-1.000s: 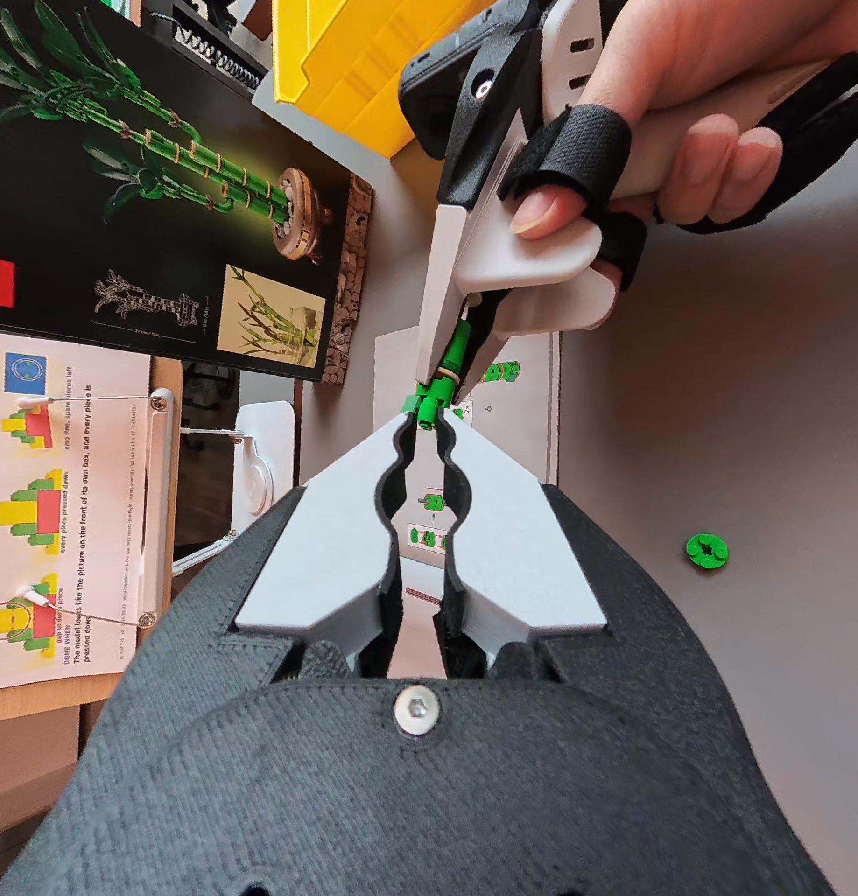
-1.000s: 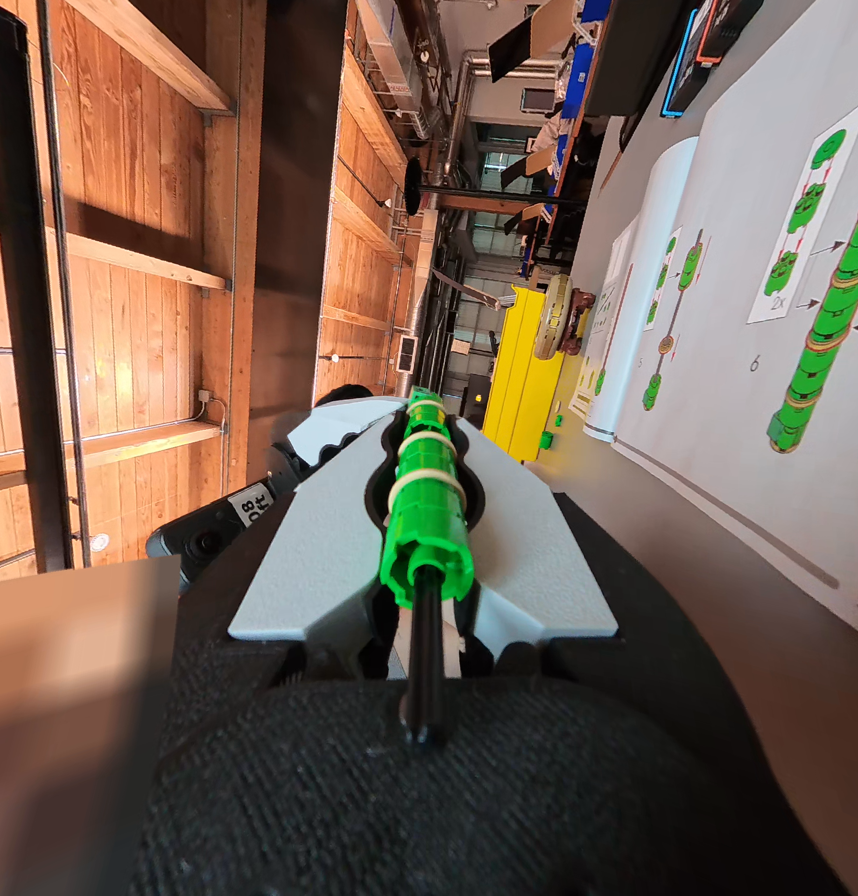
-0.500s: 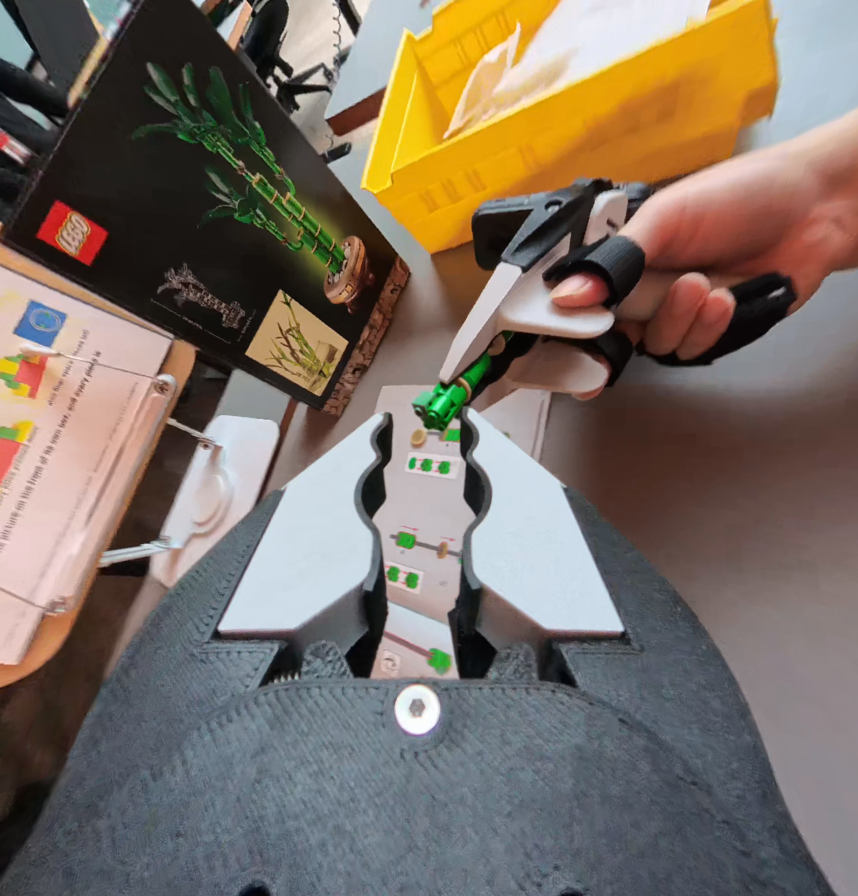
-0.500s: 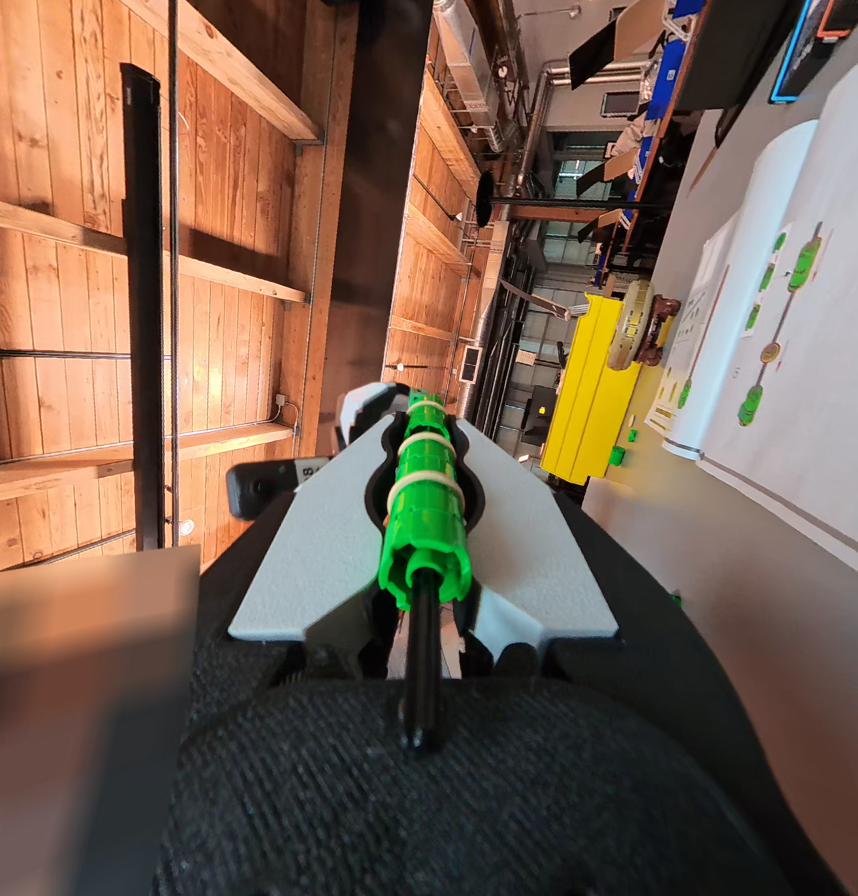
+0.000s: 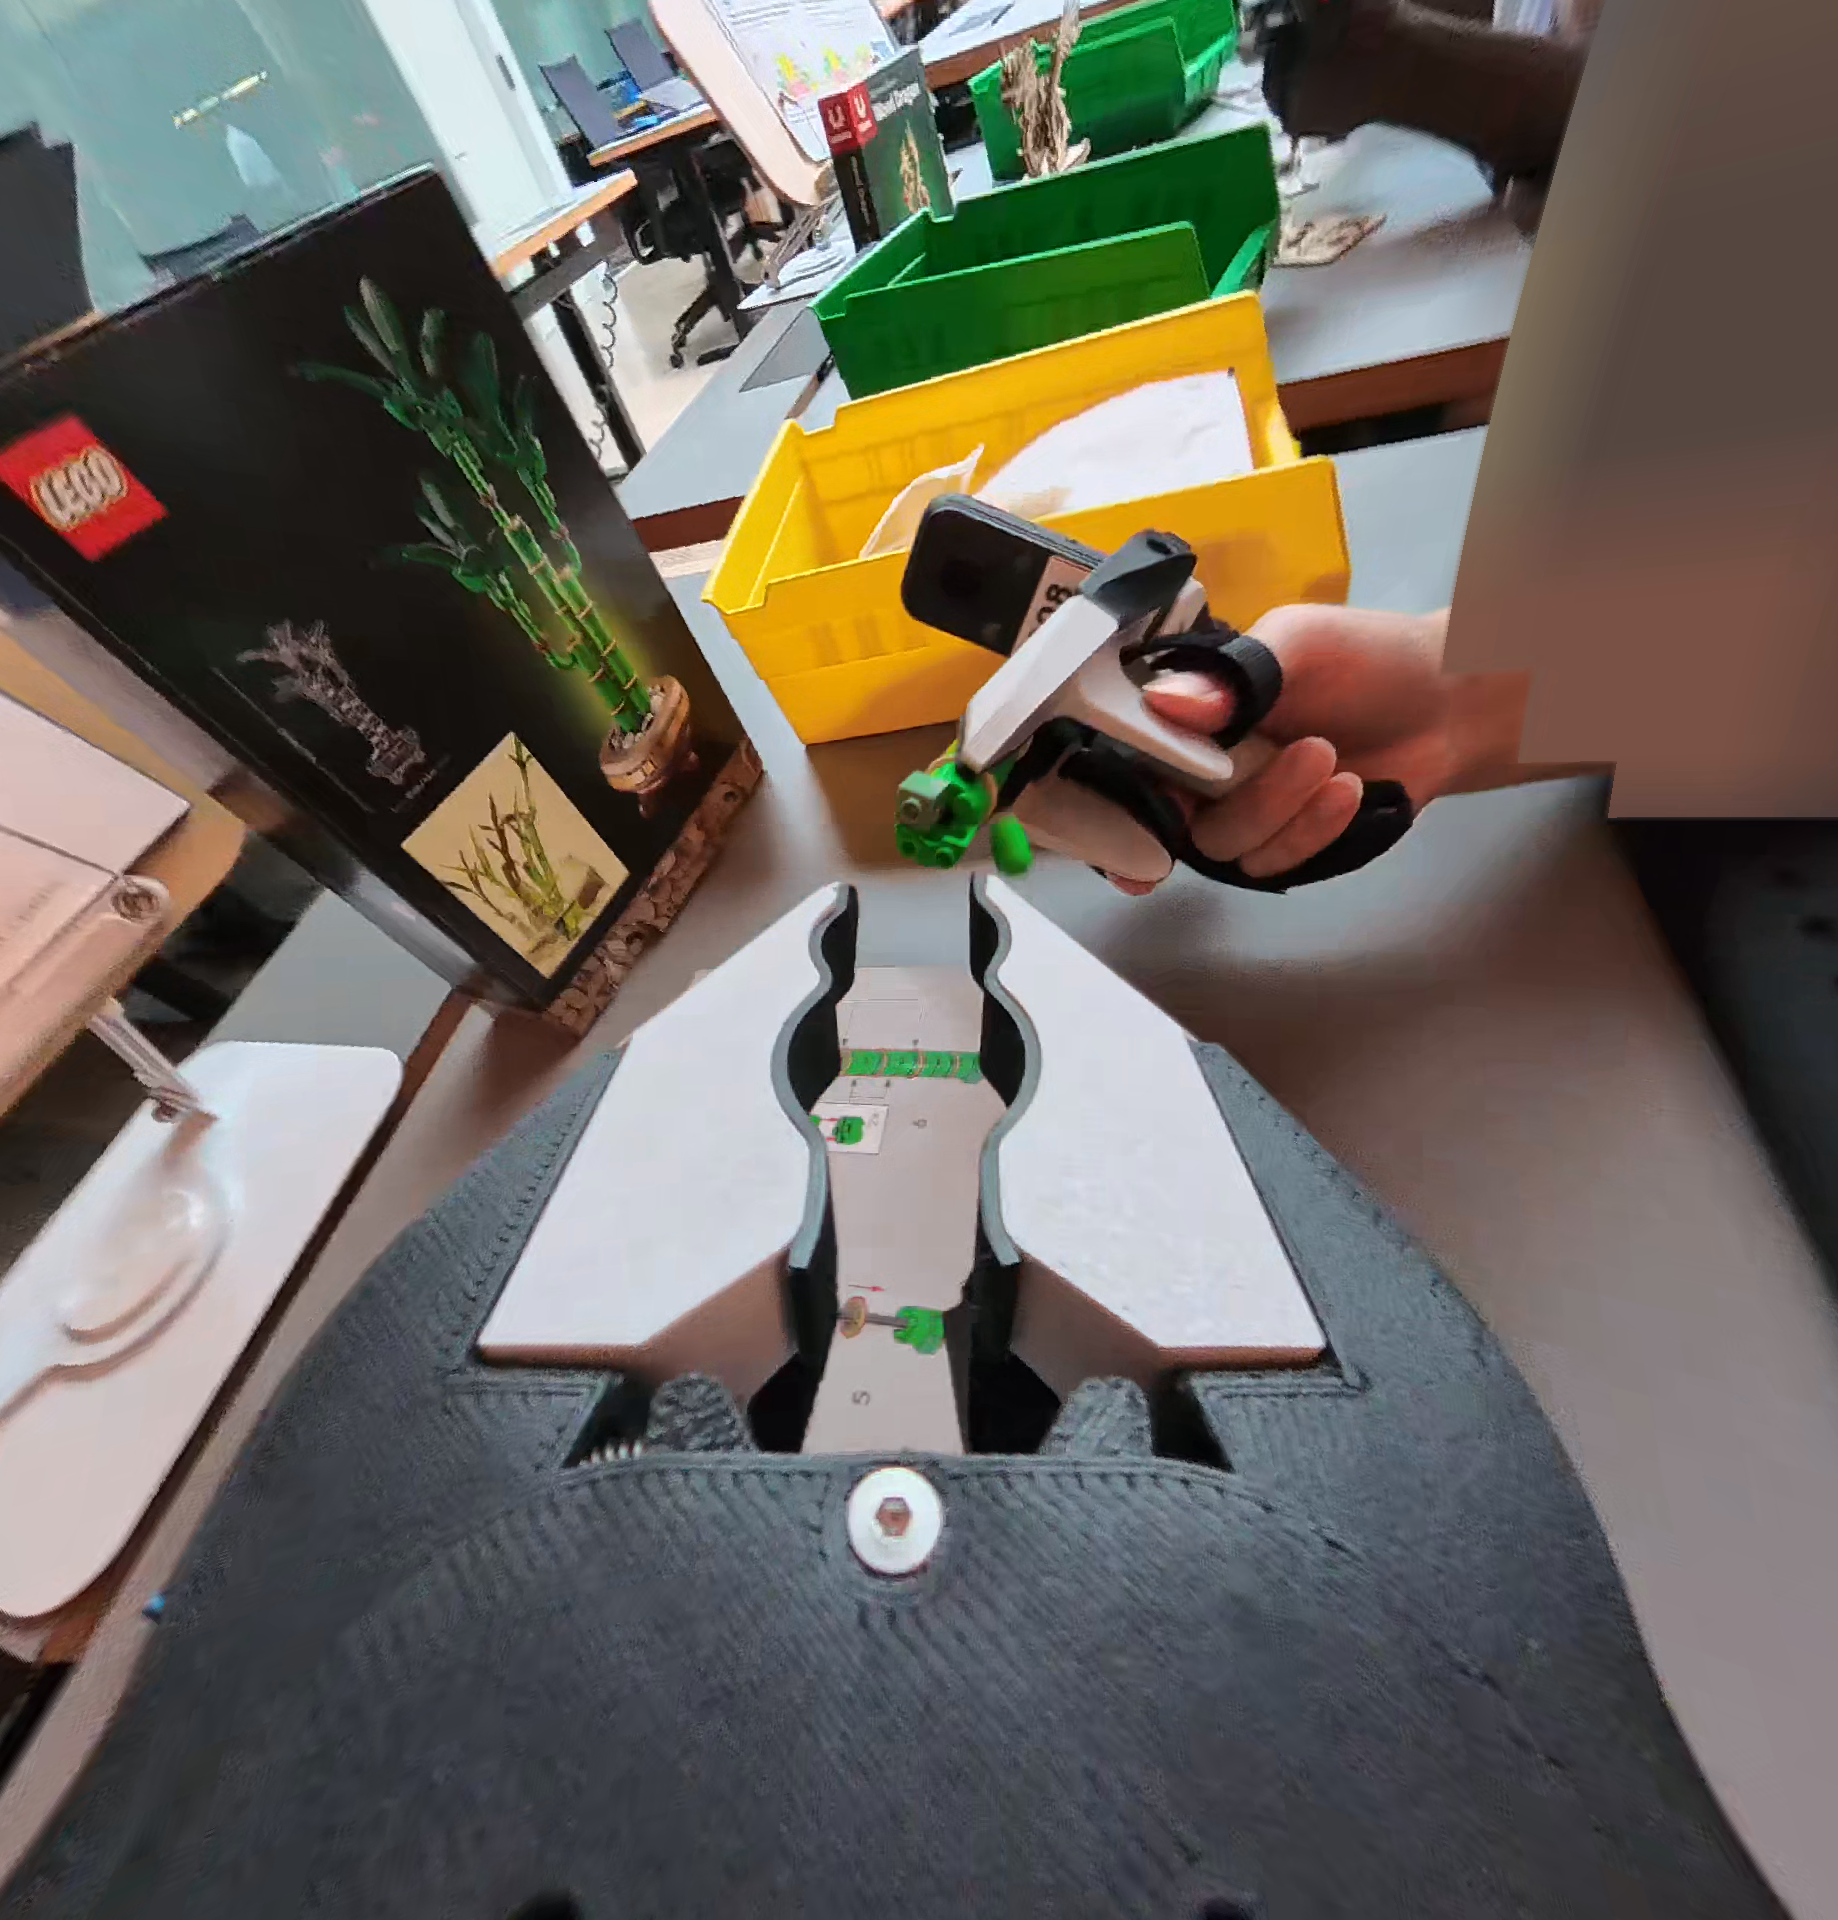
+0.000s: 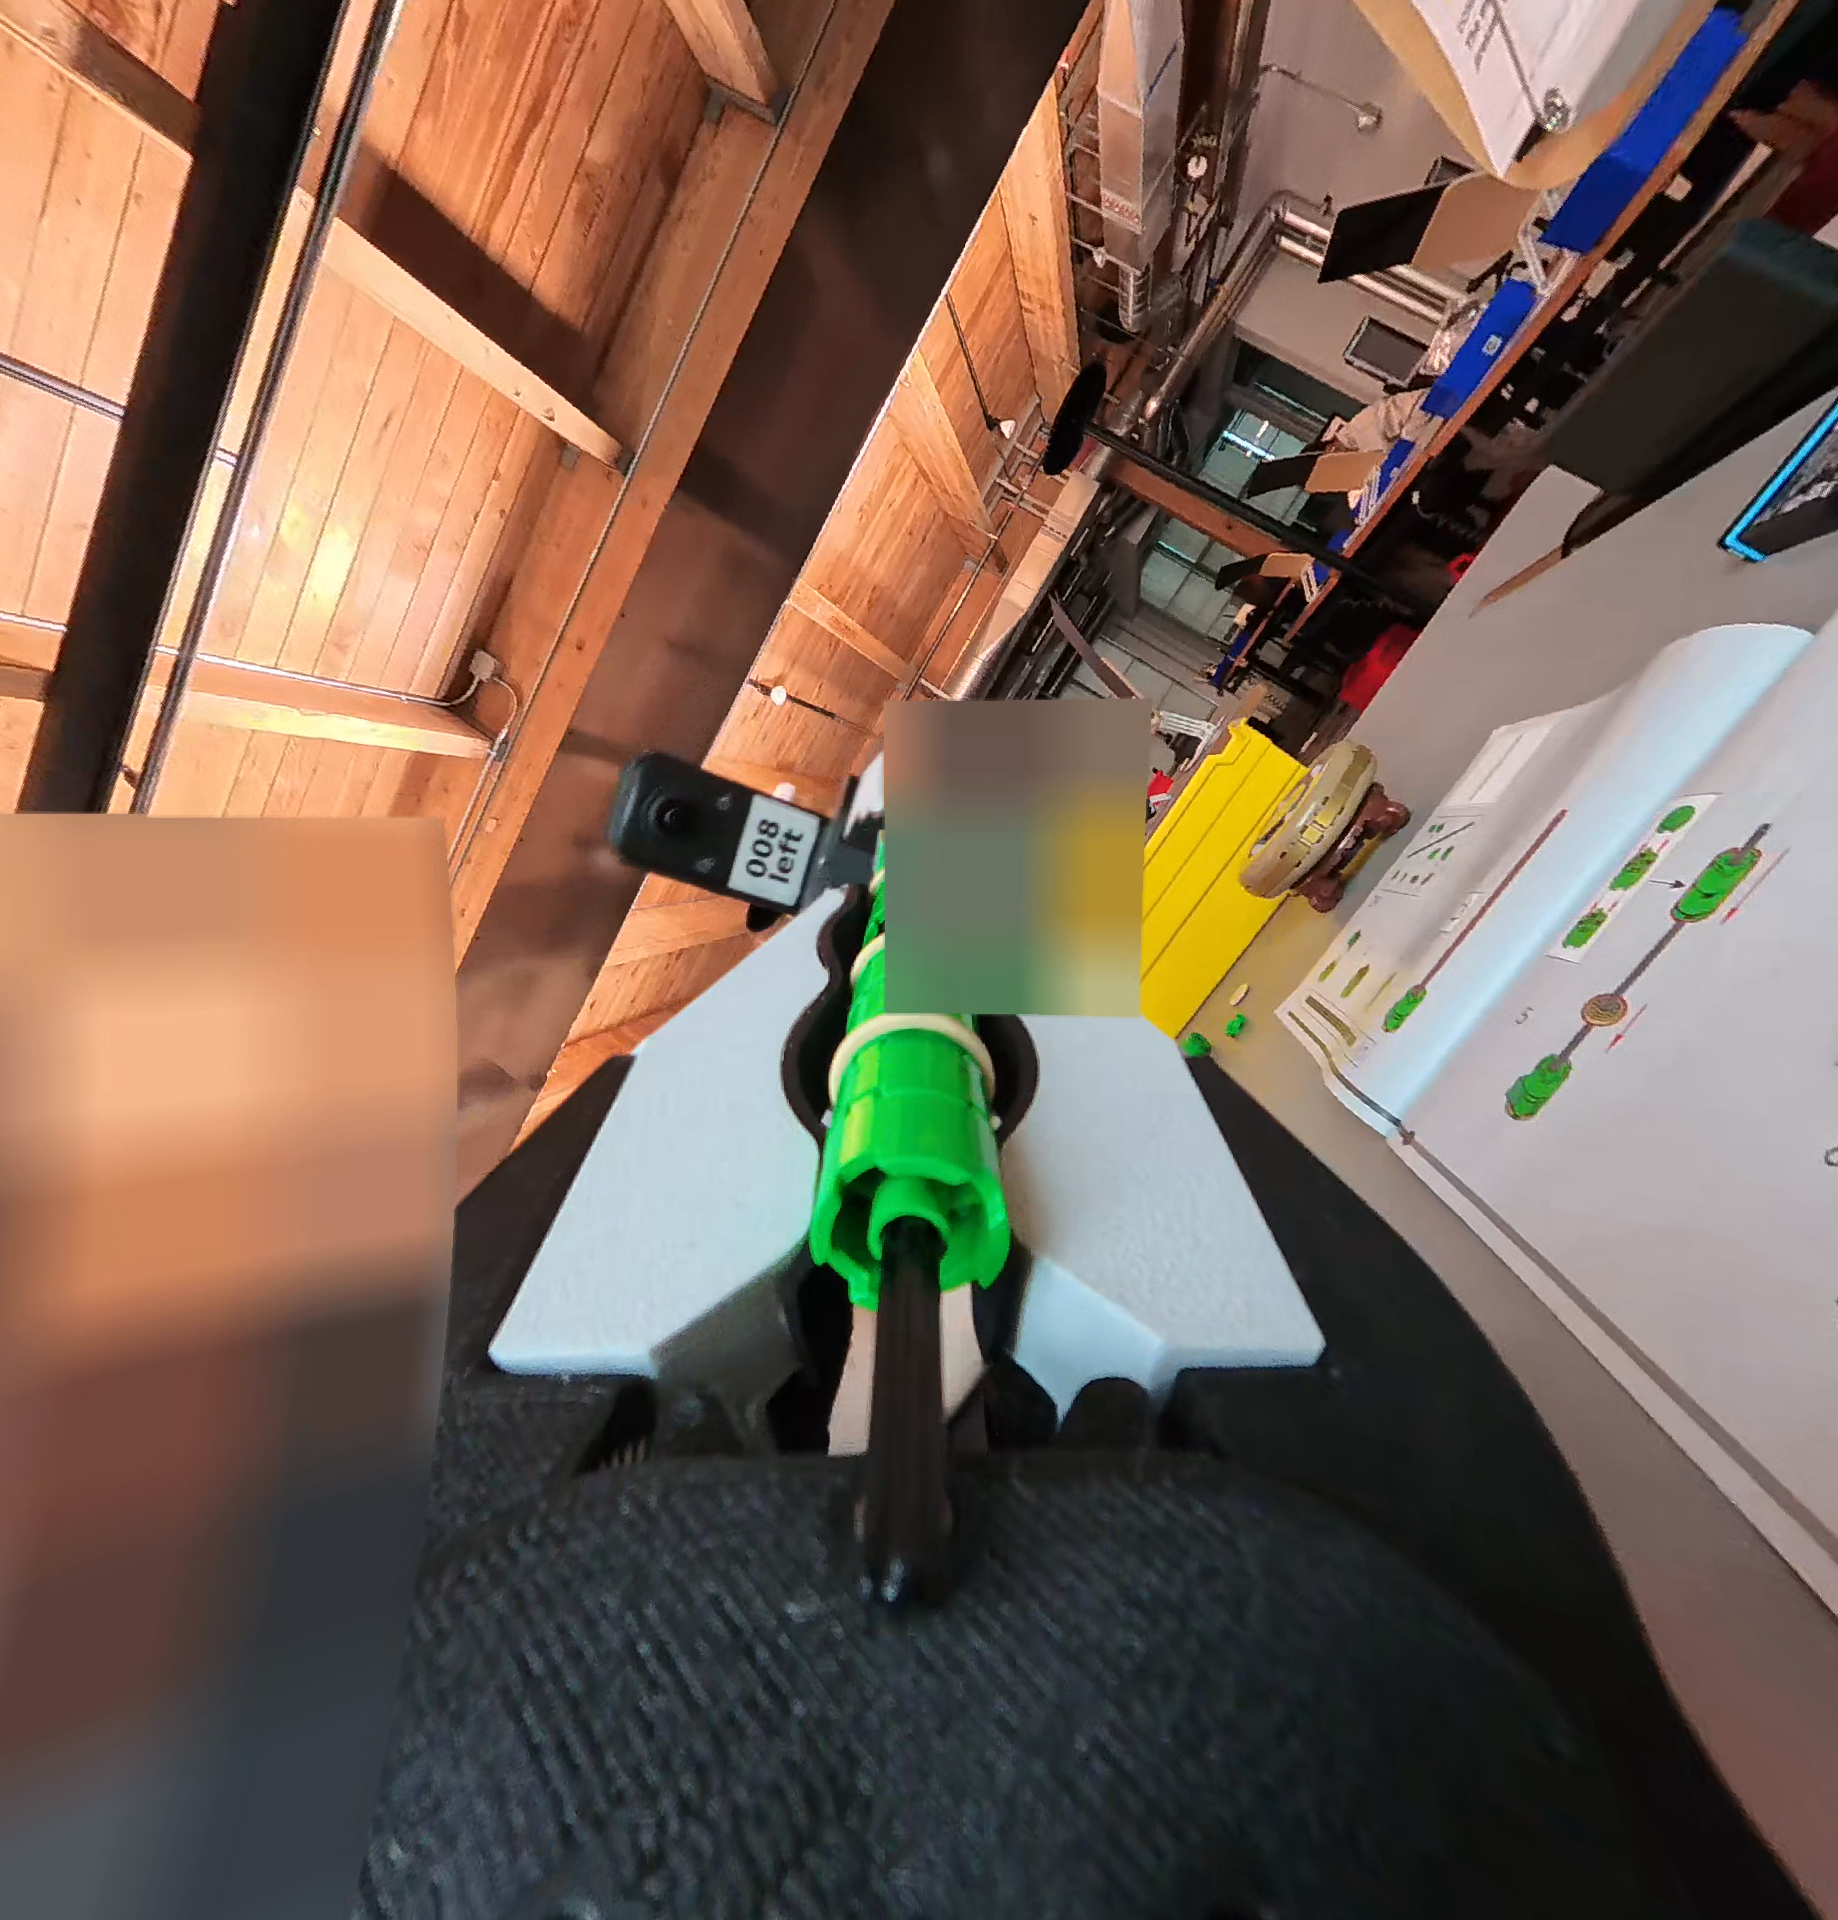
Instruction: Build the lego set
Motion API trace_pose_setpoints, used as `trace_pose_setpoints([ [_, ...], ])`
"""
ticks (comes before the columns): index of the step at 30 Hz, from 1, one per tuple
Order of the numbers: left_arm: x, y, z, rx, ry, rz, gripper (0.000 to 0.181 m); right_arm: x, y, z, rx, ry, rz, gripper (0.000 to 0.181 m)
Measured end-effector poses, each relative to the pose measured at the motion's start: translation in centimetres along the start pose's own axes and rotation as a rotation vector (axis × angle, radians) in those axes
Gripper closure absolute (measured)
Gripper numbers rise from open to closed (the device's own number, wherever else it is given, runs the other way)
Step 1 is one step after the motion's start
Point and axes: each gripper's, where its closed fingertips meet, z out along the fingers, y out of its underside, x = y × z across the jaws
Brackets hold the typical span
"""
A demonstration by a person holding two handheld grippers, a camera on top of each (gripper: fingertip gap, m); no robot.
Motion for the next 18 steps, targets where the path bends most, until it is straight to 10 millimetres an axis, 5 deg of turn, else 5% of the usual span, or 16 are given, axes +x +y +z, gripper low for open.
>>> trace_pose_setpoints([
  [1, 0.2, 0.1, 0.1, -0.011, 0.001, 0.025, 0.16, 0.2, 0.2, 0.0, -0.008, 0.003, 0.007, 0.166],
  [5, 0.2, 1.3, 0.9, -0.092, -0.023, 0.044, 0.159, 1.5, 0.8, 0.1, -0.007, 0.019, 0.128, 0.166],
  [10, -0.8, 2.1, -0.1, -0.105, -0.017, -0.025, 0.164, 2.8, 0.7, -0.4, -0.025, 0.089, 0.062, 0.166],
  [14, -2.6, 5.8, -4.3, -0.358, -0.028, -0.137, 0.155, 3.3, 0.4, -0.8, -0.043, 0.153, -0.014, 0.166],
  [18, -2.1, 7.6, -8.6, -0.364, -0.015, -0.256, 0.169, 3.5, 0.5, -0.8, -0.059, 0.17, -0.043, 0.166],
])
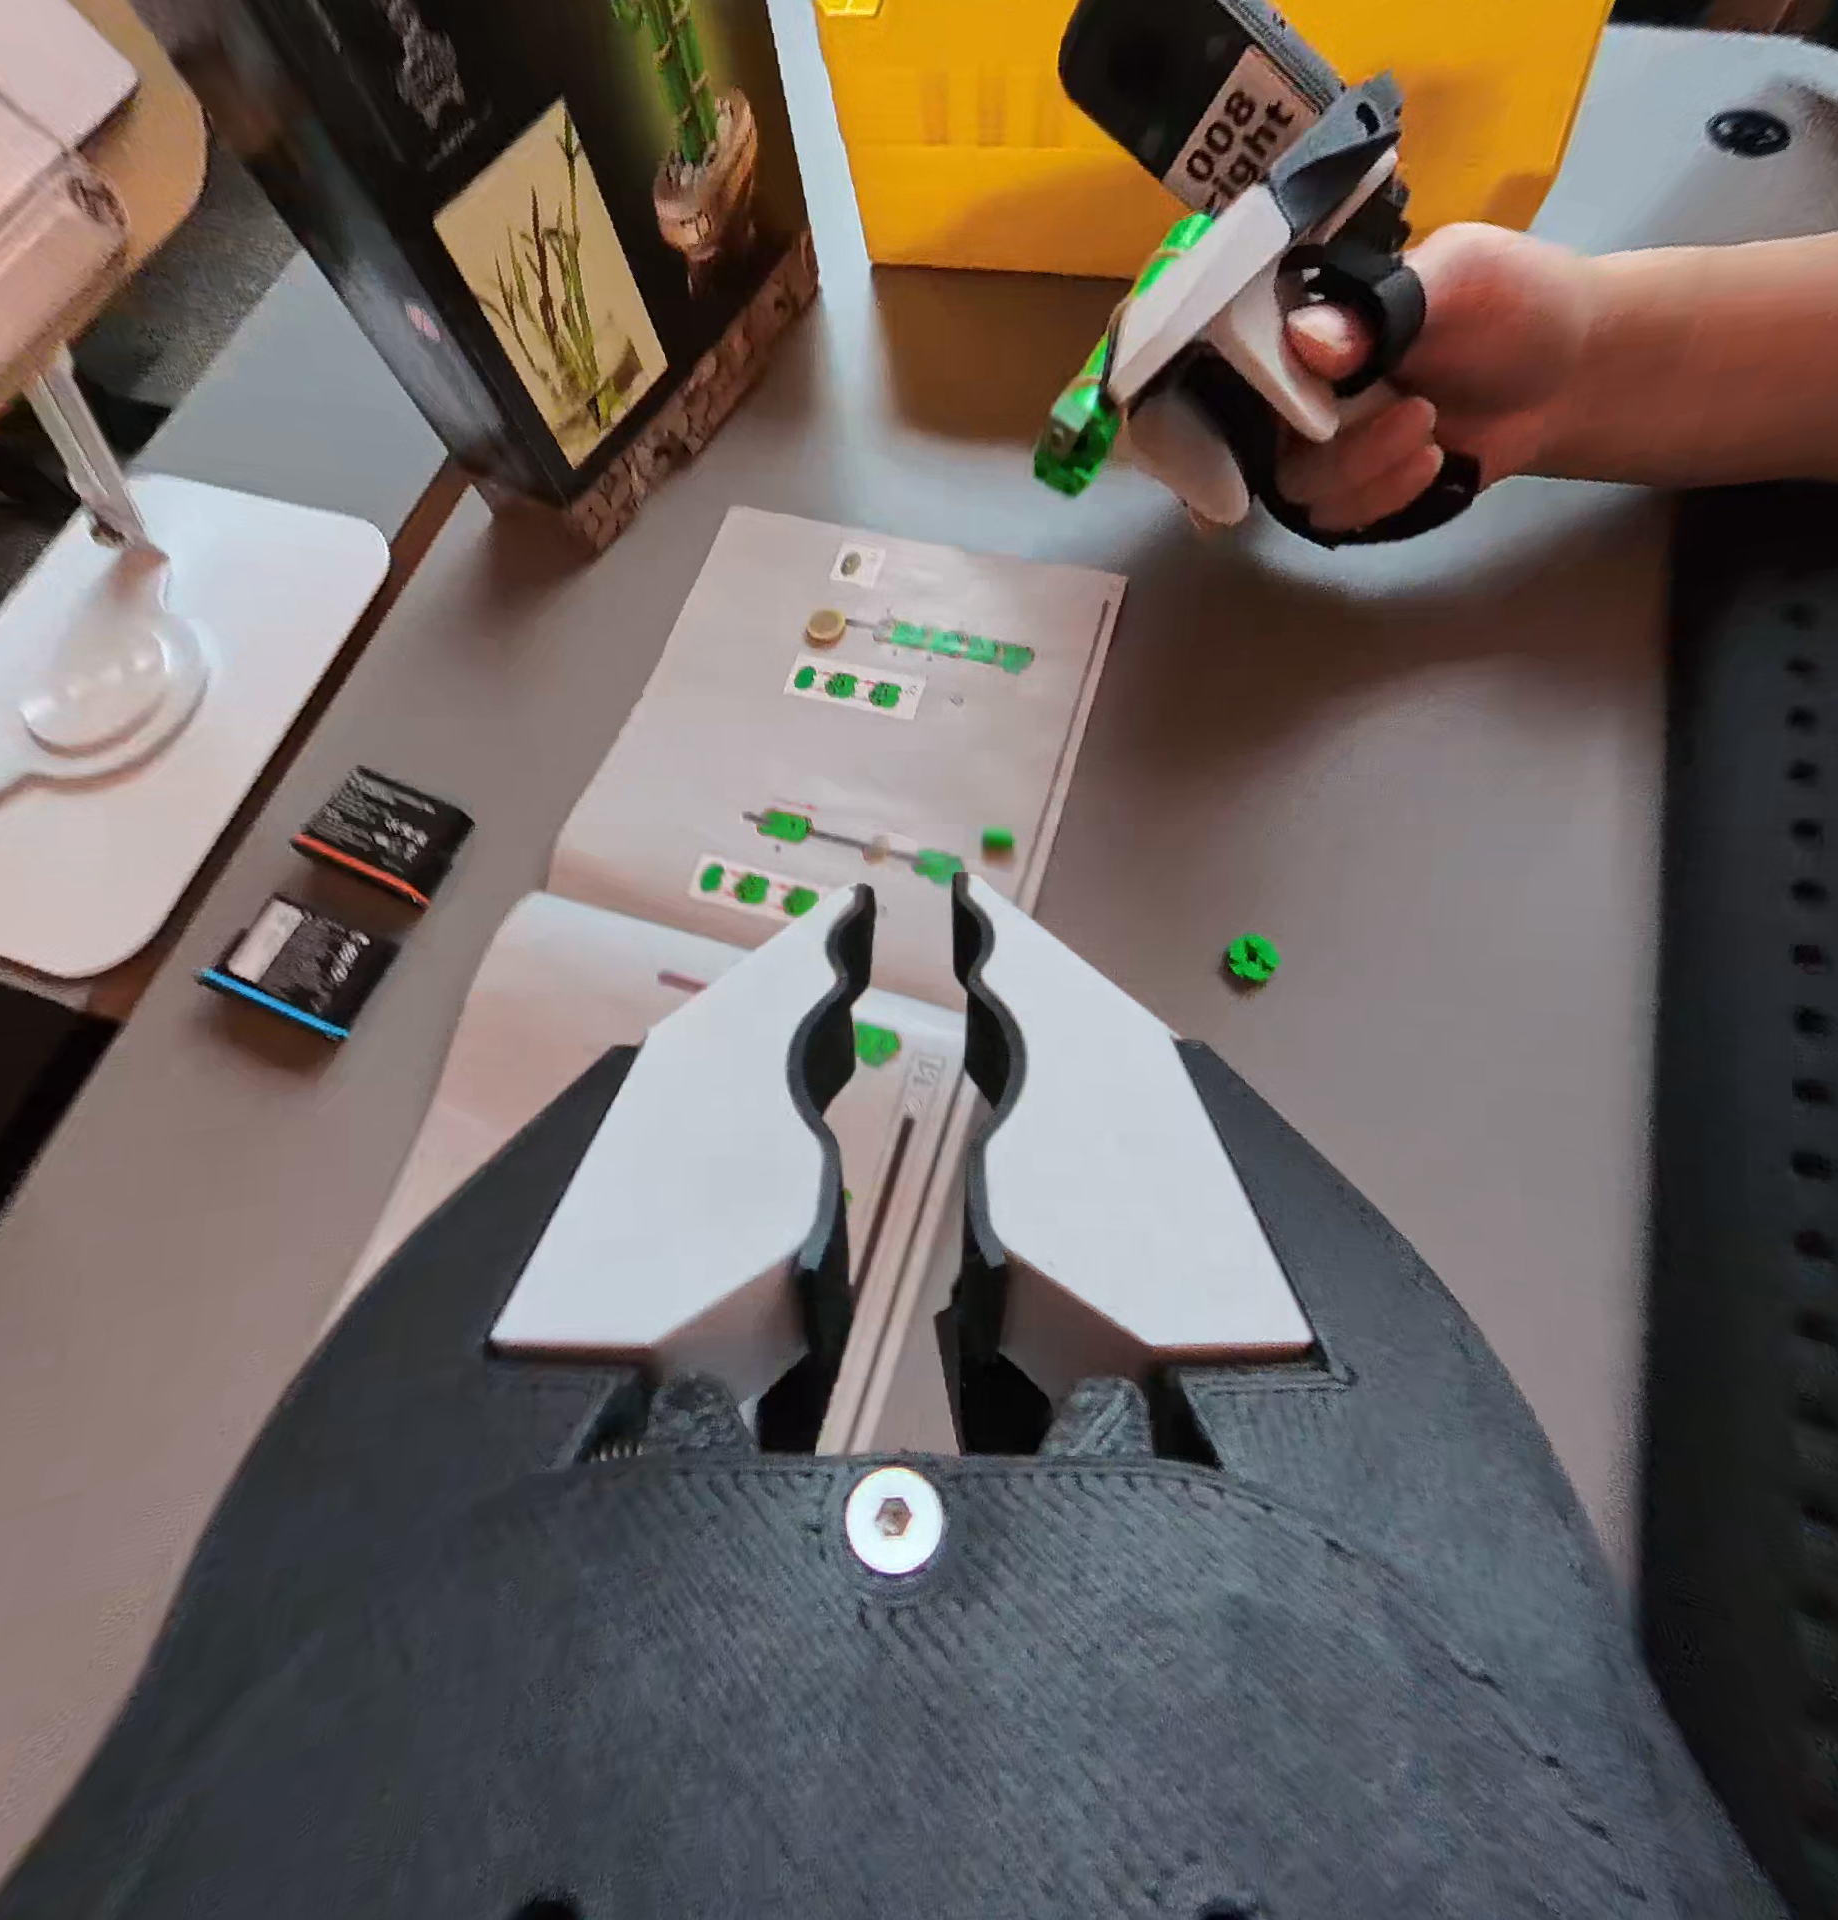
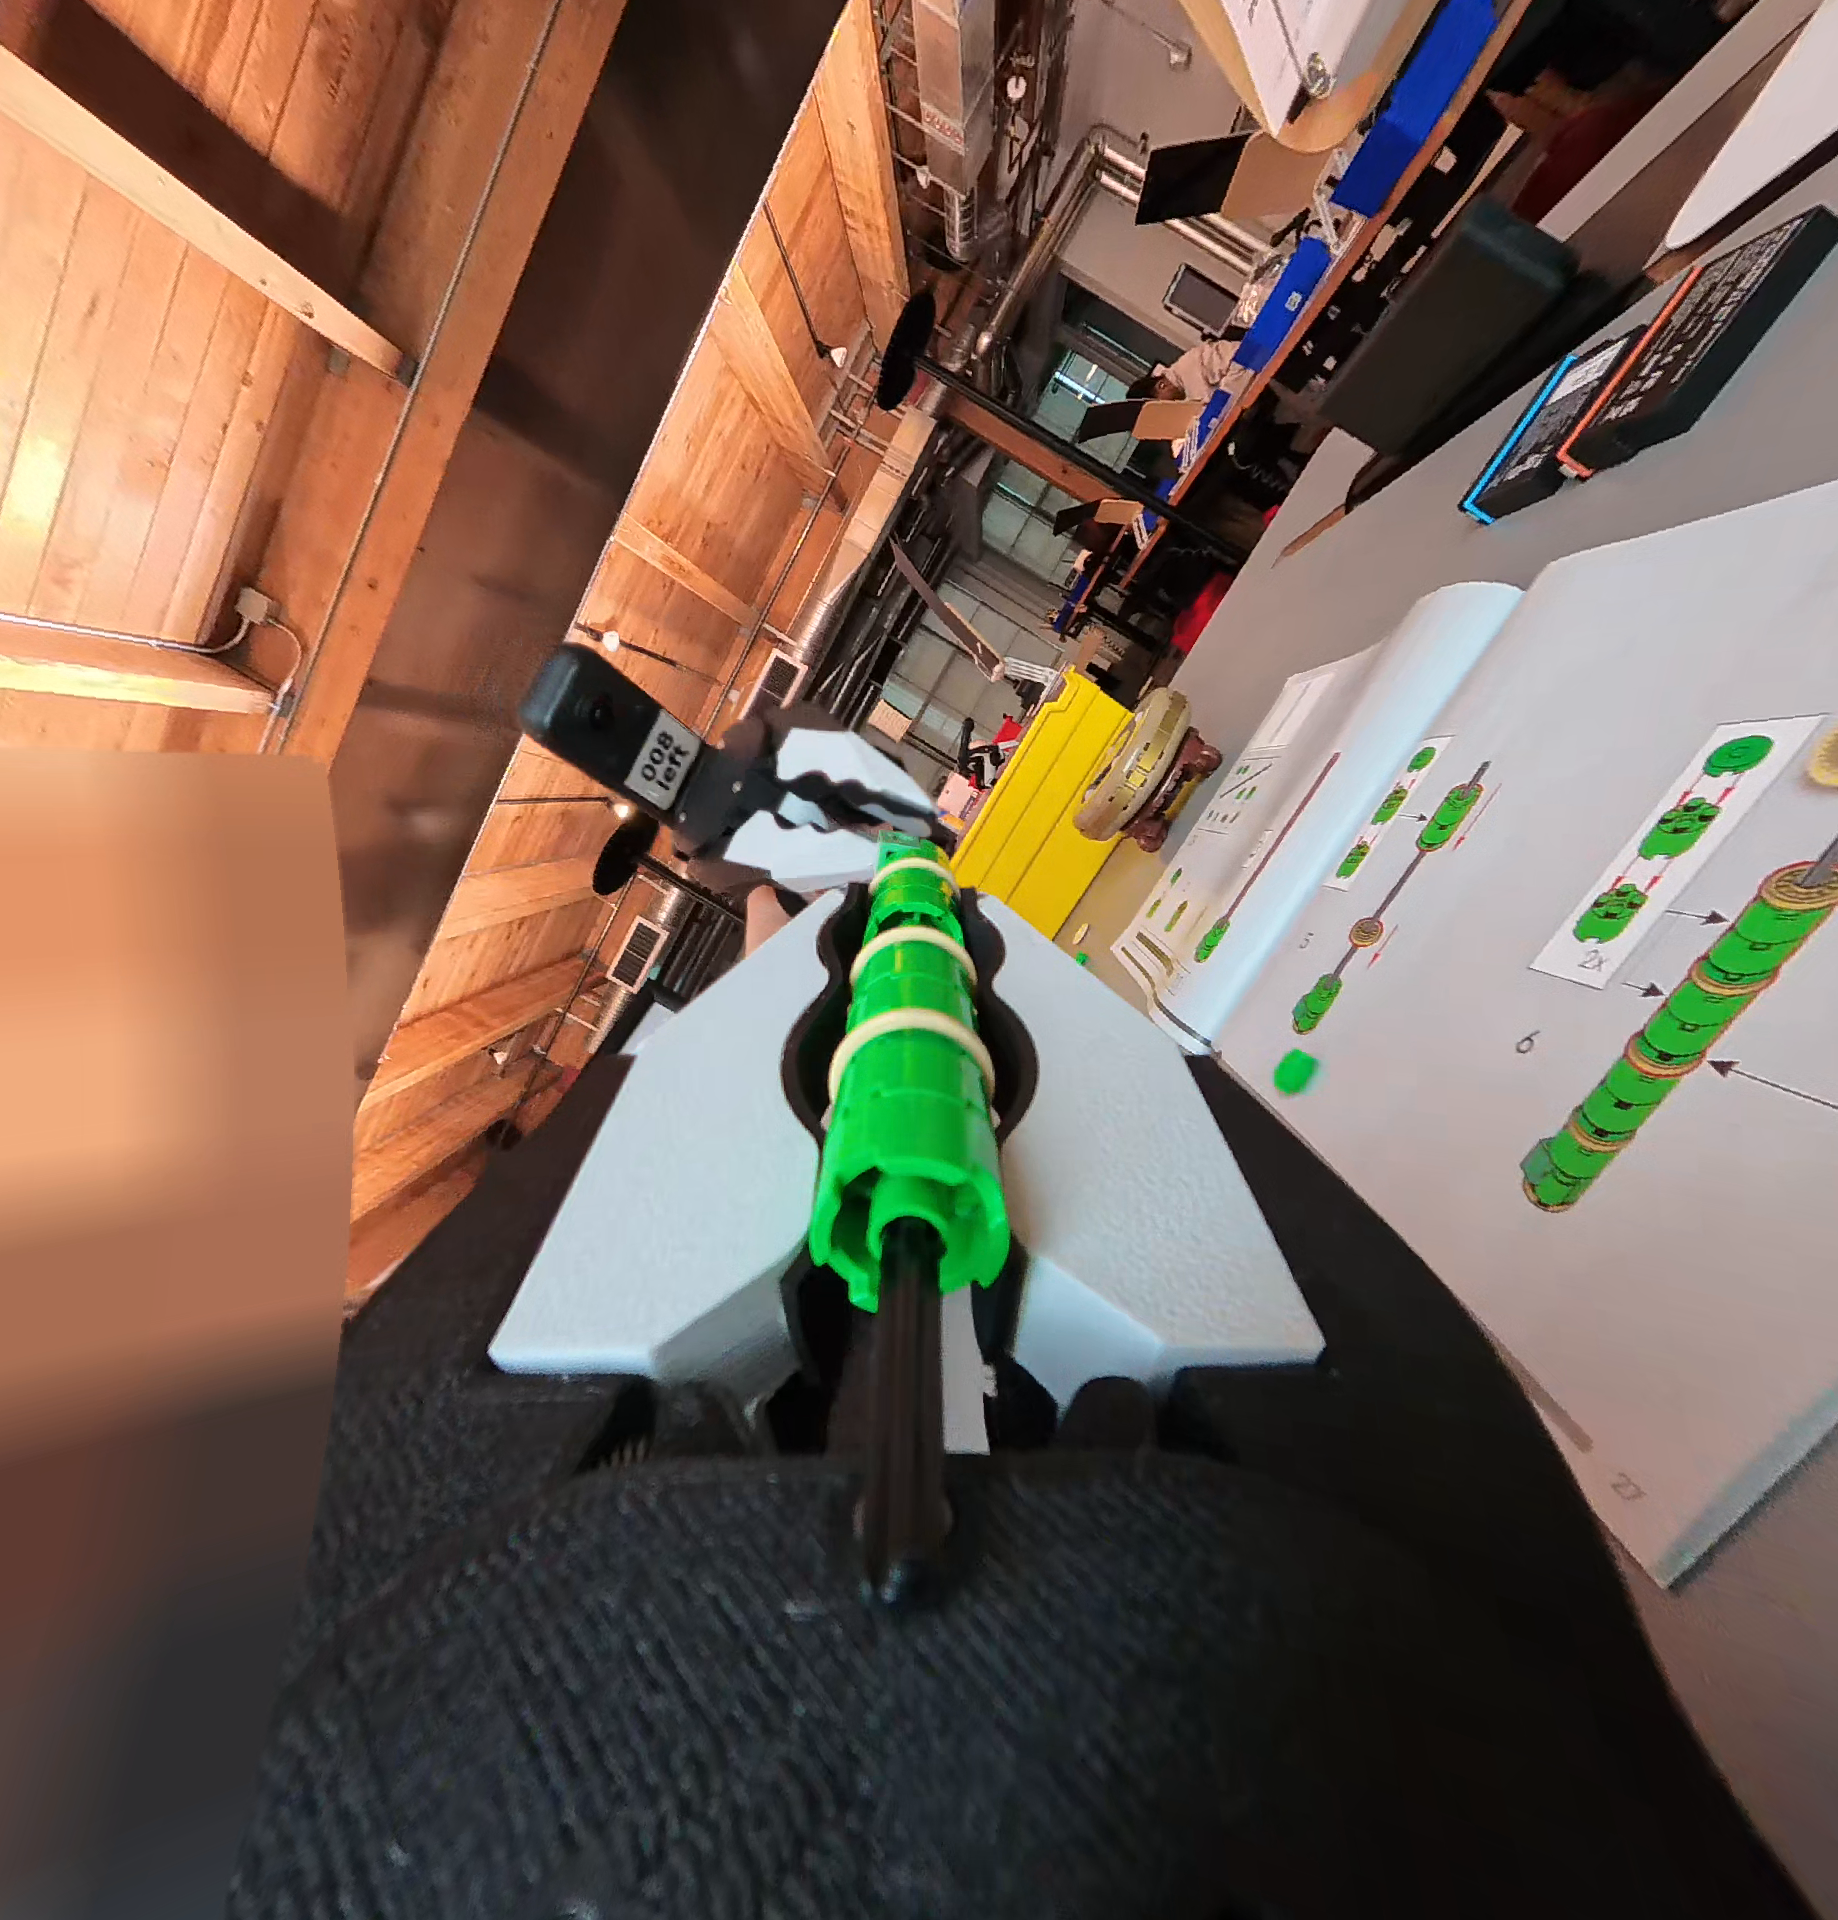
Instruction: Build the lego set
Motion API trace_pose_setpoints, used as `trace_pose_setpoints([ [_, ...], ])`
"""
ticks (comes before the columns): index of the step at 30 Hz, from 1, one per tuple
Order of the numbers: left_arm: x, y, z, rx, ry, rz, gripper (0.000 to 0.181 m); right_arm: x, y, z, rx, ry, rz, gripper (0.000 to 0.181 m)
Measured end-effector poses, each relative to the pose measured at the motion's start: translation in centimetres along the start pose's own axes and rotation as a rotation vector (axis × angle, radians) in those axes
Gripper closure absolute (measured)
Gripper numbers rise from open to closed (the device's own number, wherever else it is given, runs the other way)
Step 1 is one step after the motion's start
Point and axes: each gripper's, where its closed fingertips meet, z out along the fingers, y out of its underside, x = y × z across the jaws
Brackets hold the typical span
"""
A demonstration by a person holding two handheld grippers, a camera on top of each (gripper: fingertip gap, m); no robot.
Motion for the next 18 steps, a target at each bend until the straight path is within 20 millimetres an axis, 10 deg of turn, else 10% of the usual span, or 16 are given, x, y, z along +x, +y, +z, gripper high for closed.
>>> trace_pose_setpoints([
  [7, 2.9, 2.9, 2.4, 0.042, 0.021, -0.077, 0.159, 0.8, -1.3, -0.8, -0.015, 0.163, -0.269, 0.166],
  [18, 7.5, -5.1, 19.3, 0.015, 0.336, 0.162, 0.147, -4.7, -7.8, -5.9, 0.172, 0.464, -0.905, 0.166],
])
